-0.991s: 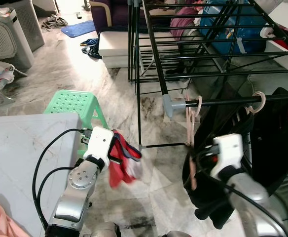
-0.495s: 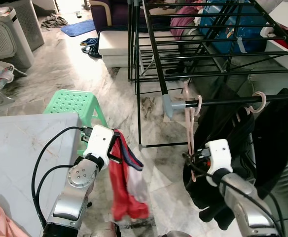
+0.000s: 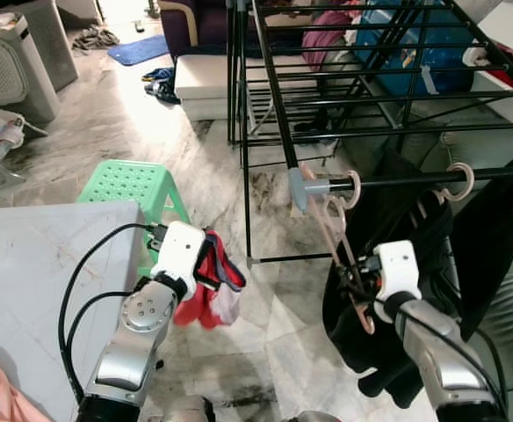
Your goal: Hang hanger
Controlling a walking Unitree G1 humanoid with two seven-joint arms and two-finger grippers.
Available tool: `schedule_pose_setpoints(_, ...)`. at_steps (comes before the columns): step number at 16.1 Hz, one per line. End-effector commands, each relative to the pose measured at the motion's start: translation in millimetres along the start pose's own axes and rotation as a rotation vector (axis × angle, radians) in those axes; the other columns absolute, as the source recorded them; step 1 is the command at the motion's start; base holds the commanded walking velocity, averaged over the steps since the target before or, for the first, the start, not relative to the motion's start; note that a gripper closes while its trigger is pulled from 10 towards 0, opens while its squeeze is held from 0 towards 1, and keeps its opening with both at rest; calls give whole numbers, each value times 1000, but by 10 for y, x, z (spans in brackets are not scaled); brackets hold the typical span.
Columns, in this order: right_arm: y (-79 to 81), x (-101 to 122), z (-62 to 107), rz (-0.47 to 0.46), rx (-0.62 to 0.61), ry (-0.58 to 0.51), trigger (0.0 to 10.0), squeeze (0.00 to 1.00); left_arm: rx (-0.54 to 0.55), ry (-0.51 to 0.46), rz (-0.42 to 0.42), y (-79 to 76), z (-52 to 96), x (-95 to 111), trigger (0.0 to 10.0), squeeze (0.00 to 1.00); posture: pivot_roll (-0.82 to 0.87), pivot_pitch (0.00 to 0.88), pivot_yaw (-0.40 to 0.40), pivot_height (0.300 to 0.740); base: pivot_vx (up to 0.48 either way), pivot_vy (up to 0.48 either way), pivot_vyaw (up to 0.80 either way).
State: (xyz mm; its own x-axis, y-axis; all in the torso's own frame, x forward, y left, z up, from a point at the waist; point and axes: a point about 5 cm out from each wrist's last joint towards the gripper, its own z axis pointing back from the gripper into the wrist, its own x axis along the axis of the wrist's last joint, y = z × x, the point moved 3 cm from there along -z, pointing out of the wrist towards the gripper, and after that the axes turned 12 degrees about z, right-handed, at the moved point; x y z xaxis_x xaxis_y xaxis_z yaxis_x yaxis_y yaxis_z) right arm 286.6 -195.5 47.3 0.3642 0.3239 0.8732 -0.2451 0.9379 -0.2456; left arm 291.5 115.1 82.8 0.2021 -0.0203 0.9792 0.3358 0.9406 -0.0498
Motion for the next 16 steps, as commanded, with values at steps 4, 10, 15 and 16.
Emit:
schedule_pose_setpoints(4,-146,33,-38,15,-25,-6,0,0,-33,-11,-8,-43,-7,63,10000,0,0,39,-7,740,0,0,0)
schedule_pose_setpoints(10,-269,21,-55,29,-50,-2,0,0,-49,-1,-5,-79,-14,48,10000,0,2,40,-9,740,0,0,0)
schedule_pose_setpoints(15,-315,70,-95,23,-10,-14,0,0,-55,13,-13,-90,-18,22,10000,0,3,43,-5,740,0,0,0)
schedule_pose_setpoints(16,-318,76,-102,21,4,-12,0,0,-55,15,-14,-91,-17,18,10000,0,3,43,-5,740,0,0,0)
